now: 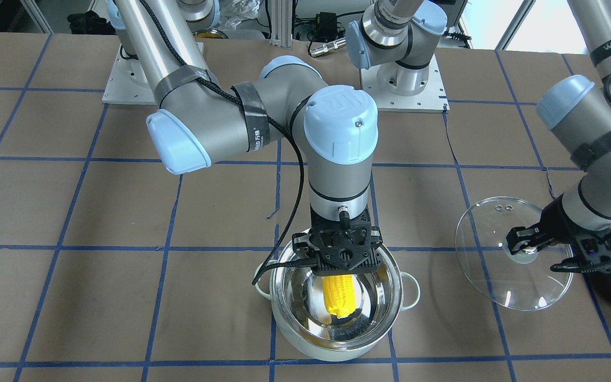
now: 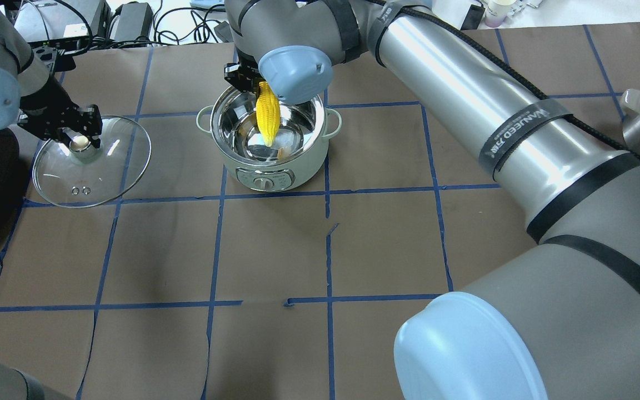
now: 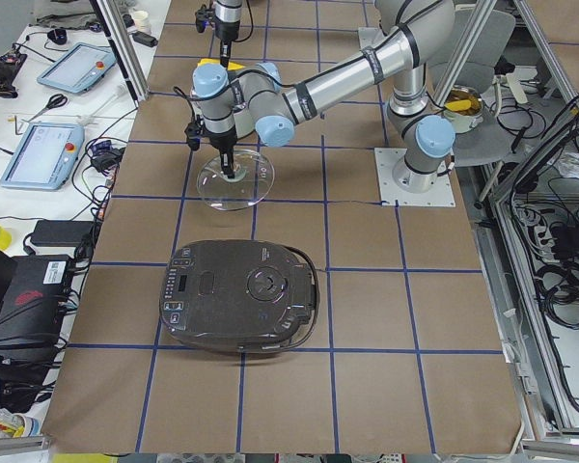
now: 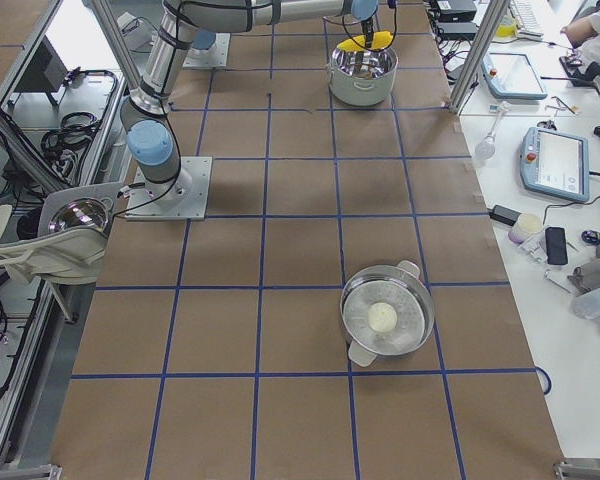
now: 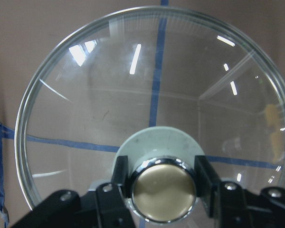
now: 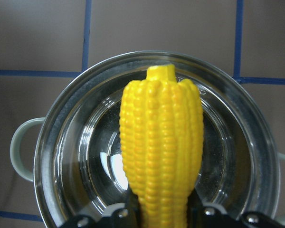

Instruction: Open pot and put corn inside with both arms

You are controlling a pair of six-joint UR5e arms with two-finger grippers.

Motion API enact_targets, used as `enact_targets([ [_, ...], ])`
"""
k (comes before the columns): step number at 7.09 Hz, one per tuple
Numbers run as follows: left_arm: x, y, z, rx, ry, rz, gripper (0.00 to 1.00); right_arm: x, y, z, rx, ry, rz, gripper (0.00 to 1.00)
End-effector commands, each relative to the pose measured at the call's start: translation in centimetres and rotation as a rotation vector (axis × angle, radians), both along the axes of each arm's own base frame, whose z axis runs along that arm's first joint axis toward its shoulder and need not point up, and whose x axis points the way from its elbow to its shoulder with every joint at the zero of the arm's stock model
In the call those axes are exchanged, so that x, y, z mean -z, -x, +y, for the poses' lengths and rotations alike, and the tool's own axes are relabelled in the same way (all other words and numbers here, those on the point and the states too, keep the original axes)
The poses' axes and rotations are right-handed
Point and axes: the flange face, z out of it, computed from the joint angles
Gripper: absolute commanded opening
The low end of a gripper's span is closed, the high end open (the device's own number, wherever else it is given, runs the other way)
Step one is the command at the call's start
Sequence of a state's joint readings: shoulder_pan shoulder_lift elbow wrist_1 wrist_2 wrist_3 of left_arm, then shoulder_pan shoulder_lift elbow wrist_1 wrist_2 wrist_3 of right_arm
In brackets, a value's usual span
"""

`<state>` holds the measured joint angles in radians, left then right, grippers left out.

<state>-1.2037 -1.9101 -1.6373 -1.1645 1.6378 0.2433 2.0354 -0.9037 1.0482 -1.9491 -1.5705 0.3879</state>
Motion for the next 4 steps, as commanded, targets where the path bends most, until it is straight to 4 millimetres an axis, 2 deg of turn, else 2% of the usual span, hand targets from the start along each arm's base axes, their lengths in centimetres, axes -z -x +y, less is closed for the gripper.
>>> enact_targets([
  [1,2.4,0.3,2.6,0.004,0.019,-0.003,0.00,1.1,-0.6,-0.5,-0.069,0.035,0.018,0.62],
  [2,2.8,0.2,3.2,-0.002,0.016,0.003,0.00,1.4,-0.7,-0.6,-0.067,0.039,0.019,0.64],
  [3,4.2,-0.7,3.4,-0.018,0.047,0.069,0.00,1.5,-0.7,-0.7,-0.066,0.049,0.016,0.65],
  [4,6.0,-0.3,3.9,-0.009,0.081,0.106,0.00,1.5,-0.7,-0.8,-0.080,0.071,0.008,0.99],
])
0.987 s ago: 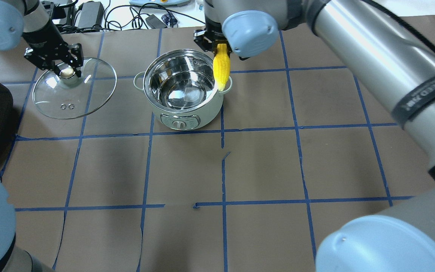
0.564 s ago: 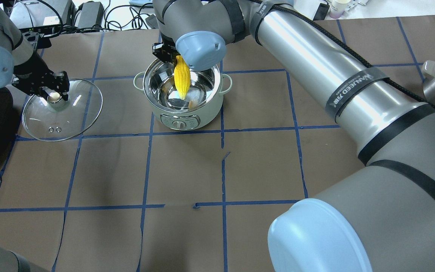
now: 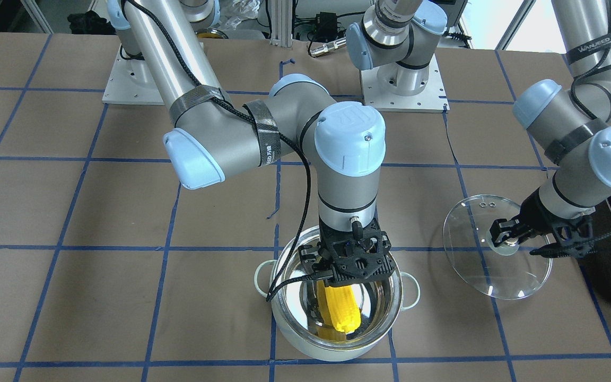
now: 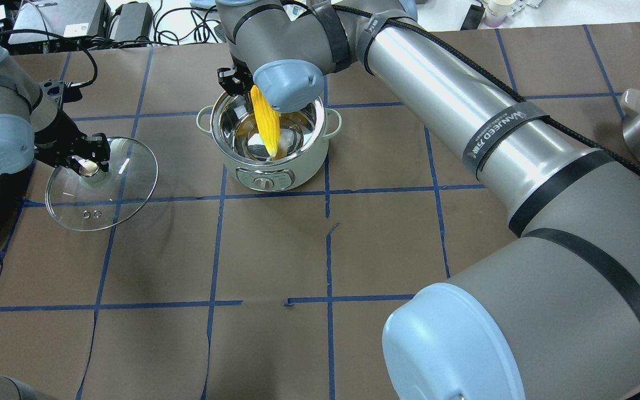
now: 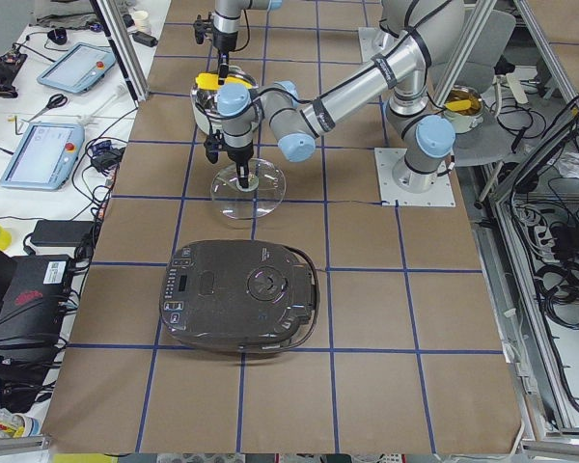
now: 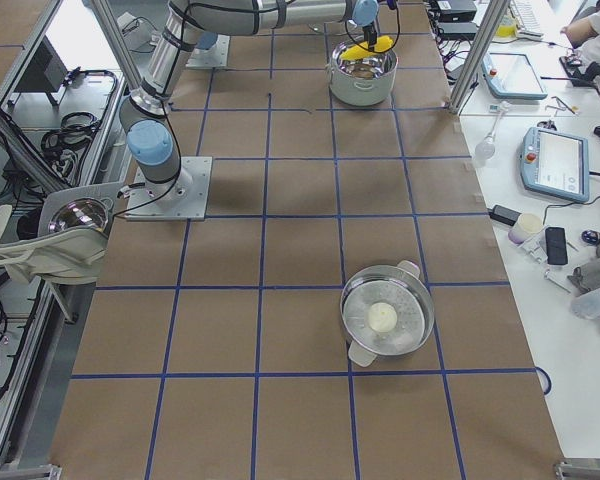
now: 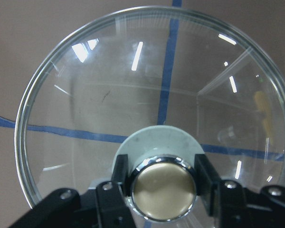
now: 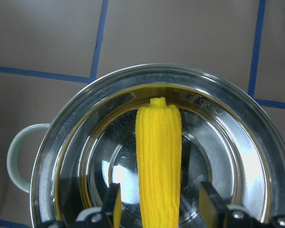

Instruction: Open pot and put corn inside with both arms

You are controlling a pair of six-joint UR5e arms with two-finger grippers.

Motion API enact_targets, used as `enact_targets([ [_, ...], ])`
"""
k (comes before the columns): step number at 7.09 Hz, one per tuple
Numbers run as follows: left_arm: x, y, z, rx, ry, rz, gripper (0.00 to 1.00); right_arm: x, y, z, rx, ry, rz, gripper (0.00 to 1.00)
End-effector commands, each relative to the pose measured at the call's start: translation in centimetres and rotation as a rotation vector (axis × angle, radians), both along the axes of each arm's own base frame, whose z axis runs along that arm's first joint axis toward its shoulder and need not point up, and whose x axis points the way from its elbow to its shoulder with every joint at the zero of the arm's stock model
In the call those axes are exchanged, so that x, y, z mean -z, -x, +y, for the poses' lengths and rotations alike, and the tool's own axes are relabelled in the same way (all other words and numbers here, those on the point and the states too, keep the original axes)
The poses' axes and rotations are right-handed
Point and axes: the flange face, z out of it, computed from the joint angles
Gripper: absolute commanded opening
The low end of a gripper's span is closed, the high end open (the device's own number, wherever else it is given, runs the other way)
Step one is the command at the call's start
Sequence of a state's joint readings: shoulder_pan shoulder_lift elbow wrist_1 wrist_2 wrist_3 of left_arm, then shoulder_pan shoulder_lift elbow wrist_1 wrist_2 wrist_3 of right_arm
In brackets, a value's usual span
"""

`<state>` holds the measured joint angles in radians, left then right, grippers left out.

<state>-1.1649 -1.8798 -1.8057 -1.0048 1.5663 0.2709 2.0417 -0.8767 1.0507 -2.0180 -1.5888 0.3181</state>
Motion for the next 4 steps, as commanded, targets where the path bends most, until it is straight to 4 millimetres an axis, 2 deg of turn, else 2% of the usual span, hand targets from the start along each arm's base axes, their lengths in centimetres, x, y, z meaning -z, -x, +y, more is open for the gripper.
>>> enact_targets([
  [1,2.8,0.0,0.7,0.033,0.075,0.025,0.00,-0.2,0.0,-0.2,-0.029,0.036,-0.011,1.00],
  [2,3.3,0.1,1.0,0.035,0.069,0.021,0.00,-0.7,1.0,-0.6,-0.097,0.048,0.009,1.00],
  [3,3.5,-0.2,1.3,0.035,0.051,-0.019,0.00,-2.7,2.6,-0.7,-0.111,0.060,0.014,1.00],
  [4,3.9,0.2,1.2,0.036,0.046,-0.013,0.00,-3.7,5.1,0.1,-0.089,-0.021,0.040,1.00],
])
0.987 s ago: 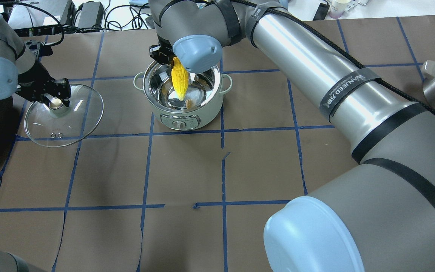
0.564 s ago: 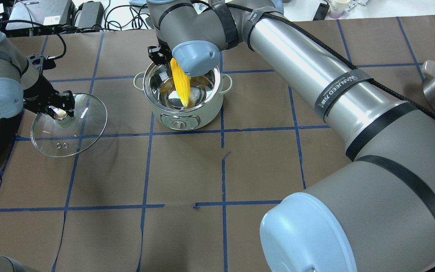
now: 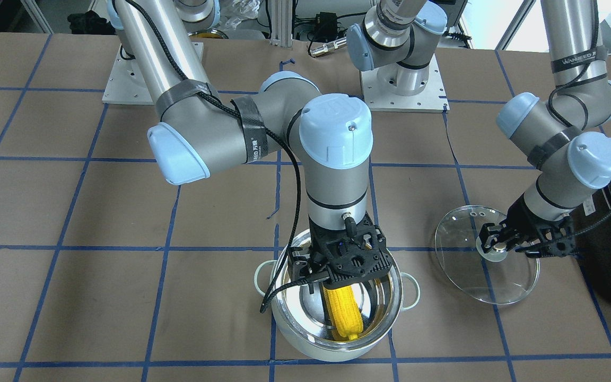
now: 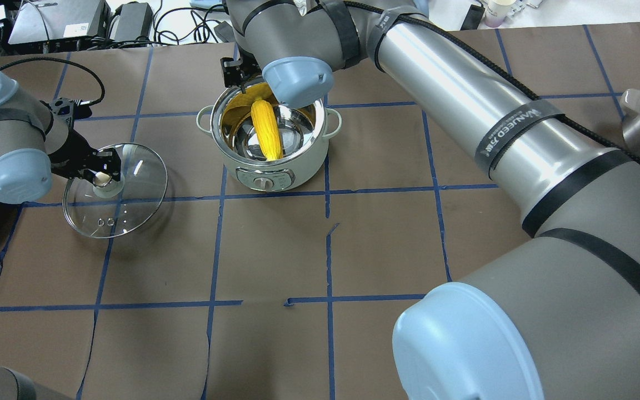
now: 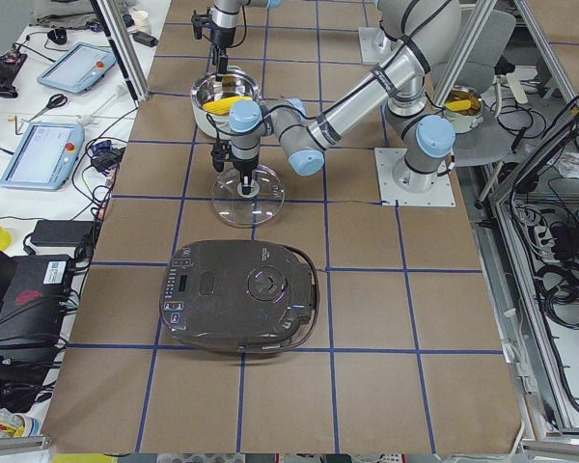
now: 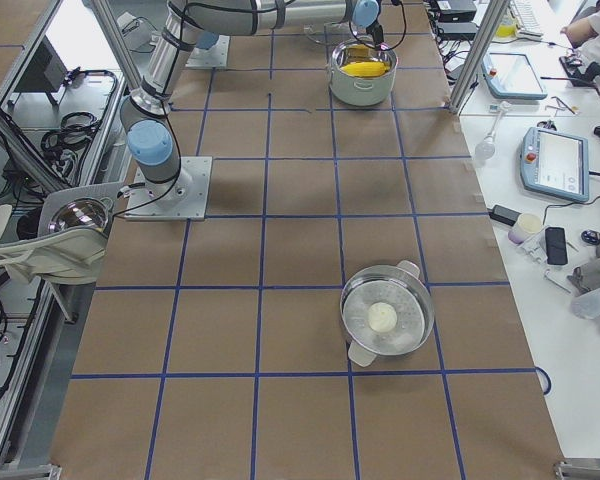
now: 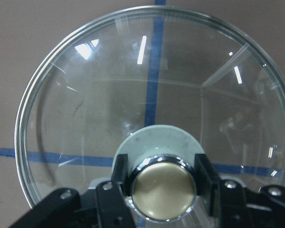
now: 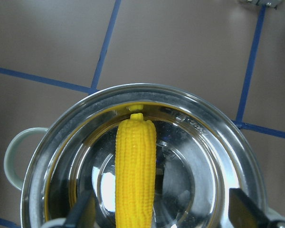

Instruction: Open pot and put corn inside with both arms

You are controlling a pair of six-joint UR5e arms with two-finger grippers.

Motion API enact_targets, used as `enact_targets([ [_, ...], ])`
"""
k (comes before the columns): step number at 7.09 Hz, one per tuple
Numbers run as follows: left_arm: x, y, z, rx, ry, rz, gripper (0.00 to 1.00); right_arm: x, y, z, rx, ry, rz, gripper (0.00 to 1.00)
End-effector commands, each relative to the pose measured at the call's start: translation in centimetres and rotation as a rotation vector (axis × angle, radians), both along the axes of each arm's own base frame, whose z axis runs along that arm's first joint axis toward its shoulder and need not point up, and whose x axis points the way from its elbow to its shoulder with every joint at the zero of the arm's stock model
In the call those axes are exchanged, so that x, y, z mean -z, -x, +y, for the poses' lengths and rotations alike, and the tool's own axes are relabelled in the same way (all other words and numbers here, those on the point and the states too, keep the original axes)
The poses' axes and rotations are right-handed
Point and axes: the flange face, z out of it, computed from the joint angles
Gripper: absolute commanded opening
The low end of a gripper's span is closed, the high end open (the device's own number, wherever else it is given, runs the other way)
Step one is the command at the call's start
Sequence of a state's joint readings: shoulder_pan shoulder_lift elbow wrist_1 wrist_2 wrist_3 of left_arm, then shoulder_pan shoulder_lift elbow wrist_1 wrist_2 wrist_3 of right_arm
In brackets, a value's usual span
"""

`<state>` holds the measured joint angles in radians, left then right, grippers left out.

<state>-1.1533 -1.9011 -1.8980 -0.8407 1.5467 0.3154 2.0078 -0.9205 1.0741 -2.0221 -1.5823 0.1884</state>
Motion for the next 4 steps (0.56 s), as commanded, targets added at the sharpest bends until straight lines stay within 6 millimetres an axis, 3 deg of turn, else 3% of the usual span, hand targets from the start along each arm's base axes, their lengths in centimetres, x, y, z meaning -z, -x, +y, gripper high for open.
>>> enact_targets([
  [1,0.5,0.2,0.1,0.003,-0.008,-0.006,0.00,-3.3,6.2,2.1,0.036,-0.146,0.064,1.00],
  [3,1.2,0.1,-0.1,0.004,-0.017,0.000,0.00,-8.5,14.0,4.4,0.133,-0.194,0.072,1.00],
  [4,1.2,0.0,-0.2,0.007,-0.017,0.000,0.18,-9.5,18.0,5.1,0.188,-0.245,0.081,1.00],
])
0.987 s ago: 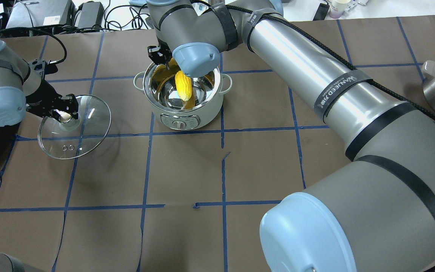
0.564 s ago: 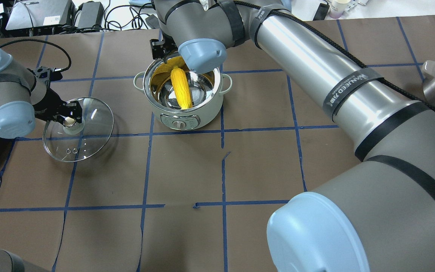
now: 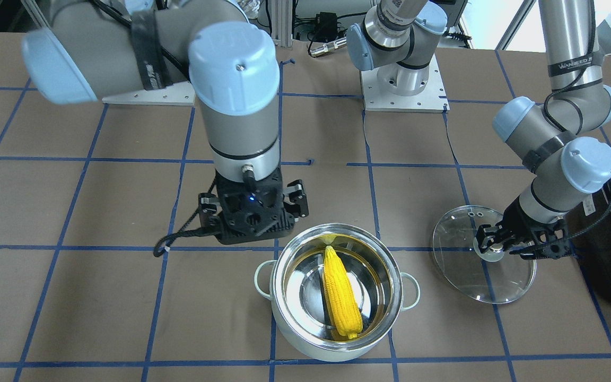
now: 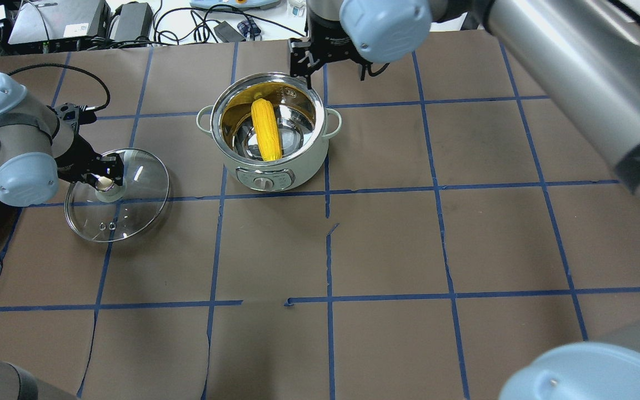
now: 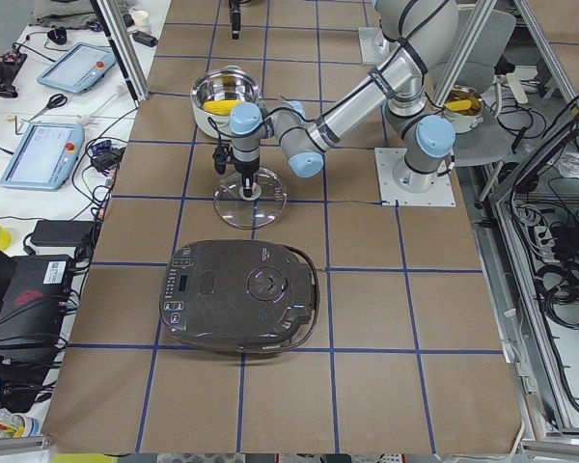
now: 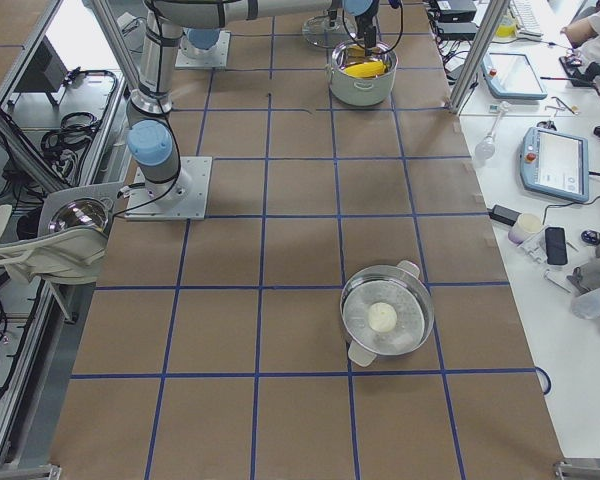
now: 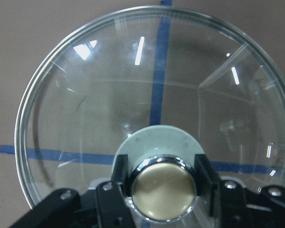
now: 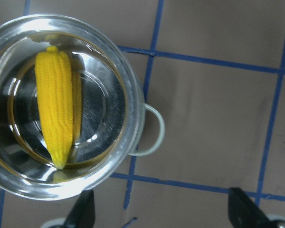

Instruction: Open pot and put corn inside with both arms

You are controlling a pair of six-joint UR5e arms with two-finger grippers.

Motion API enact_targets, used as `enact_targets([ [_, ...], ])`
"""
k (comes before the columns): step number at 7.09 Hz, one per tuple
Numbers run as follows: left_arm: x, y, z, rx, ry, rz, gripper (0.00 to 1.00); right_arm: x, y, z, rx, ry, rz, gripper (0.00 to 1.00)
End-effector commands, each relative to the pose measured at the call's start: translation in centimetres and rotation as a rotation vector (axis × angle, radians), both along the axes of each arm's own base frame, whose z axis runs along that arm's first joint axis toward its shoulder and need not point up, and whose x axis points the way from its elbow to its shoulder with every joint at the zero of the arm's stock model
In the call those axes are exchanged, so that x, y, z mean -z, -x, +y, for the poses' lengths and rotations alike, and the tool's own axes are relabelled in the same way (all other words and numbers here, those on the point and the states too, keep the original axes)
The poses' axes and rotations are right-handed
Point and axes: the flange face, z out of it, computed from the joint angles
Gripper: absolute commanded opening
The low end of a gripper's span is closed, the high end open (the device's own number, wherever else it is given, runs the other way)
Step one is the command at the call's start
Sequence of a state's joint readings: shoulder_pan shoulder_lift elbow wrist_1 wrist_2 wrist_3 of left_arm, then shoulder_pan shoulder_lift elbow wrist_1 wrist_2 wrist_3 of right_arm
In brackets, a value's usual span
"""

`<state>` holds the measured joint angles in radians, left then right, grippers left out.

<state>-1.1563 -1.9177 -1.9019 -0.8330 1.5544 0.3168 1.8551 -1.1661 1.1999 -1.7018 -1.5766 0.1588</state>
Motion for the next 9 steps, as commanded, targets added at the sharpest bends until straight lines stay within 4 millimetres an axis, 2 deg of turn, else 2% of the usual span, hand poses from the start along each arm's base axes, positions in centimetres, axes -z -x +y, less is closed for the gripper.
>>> enact_targets([
  [1,0.4,-0.2,-0.2,0.009,-0.007,0.000,0.99,-3.3,7.6,2.4,0.104,-0.077,0.017,1.00],
  [2,0.2,-0.5,-0.4,0.008,-0.004,-0.009,1.00,-3.9,9.7,3.2,0.133,-0.108,0.024,1.00],
  [3,-0.8,-0.6,-0.9,0.008,0.004,-0.014,1.00,-3.0,11.2,3.3,0.104,-0.134,0.030,1.00],
  [4,-2.0,-0.7,-1.5,0.008,0.007,-0.020,1.00,-3.8,11.9,4.8,0.049,-0.128,0.032,1.00],
  [5,-5.9,0.1,-2.1,0.022,-0.029,-0.006,1.00,-2.7,12.6,5.8,0.053,-0.147,0.038,1.00],
  [6,-11.0,2.1,-2.8,0.058,-0.056,0.005,1.00,-3.1,13.6,6.9,0.068,-0.141,0.036,1.00],
  [7,-16.3,6.3,-3.3,0.106,-0.070,0.004,1.00,-3.1,15.1,6.8,0.094,-0.145,0.036,1.00],
  [8,-20.7,10.1,-3.6,0.076,-0.086,-0.003,1.00,-4.0,15.7,7.4,0.101,-0.138,0.033,1.00],
  [9,-25.0,13.0,-3.2,0.056,-0.108,-0.008,1.00,-4.2,15.8,7.9,0.101,-0.143,0.038,1.00],
])
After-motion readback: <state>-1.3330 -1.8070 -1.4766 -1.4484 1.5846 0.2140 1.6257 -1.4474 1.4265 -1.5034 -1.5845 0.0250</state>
